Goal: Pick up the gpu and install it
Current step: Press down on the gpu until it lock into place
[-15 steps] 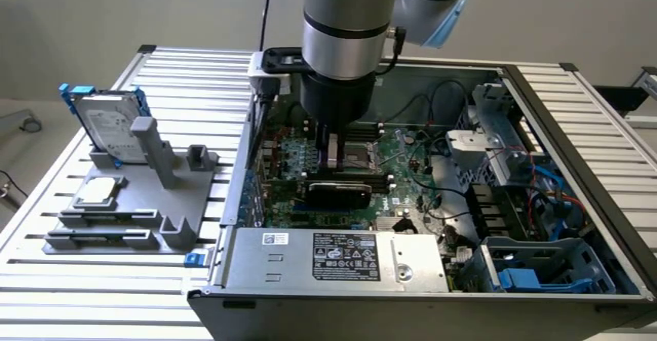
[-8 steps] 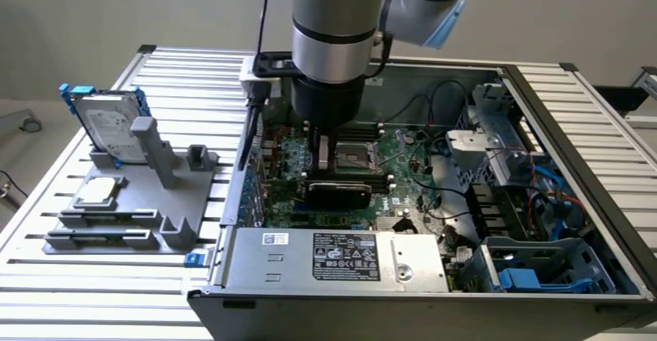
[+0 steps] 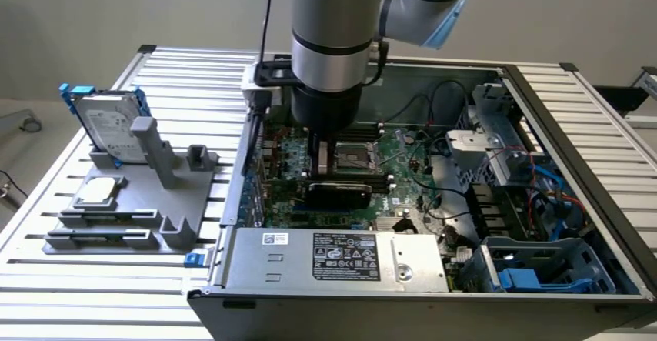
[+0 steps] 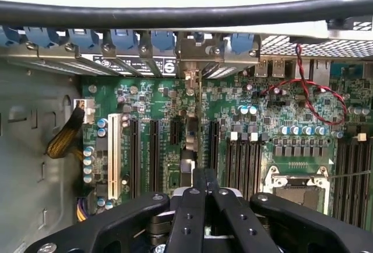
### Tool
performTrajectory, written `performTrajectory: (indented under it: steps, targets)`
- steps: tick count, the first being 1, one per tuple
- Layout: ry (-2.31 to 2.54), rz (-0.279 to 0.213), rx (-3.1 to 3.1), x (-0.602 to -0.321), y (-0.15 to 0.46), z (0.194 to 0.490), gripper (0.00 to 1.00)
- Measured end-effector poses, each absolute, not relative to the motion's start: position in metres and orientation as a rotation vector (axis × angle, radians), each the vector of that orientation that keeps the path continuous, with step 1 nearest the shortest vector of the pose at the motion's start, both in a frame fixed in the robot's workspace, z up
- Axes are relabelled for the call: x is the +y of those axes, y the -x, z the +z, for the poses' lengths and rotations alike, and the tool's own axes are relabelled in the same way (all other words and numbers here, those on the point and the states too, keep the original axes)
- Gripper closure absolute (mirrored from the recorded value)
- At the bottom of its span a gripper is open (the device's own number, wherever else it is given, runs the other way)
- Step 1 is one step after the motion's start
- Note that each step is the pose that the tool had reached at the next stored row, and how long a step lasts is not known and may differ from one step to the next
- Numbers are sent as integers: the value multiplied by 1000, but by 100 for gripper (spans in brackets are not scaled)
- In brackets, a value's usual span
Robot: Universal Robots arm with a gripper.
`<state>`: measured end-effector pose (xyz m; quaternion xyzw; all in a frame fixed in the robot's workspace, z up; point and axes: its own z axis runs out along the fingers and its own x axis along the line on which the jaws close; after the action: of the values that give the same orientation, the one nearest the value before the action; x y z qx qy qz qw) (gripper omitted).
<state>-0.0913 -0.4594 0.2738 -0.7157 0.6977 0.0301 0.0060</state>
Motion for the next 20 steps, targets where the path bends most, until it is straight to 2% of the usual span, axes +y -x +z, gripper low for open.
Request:
performTrajectory:
  steps: [16, 20]
  targets:
    - [2261, 88, 2168, -457, 91, 265, 89]
    - [2260, 88, 2167, -456, 91, 271, 89]
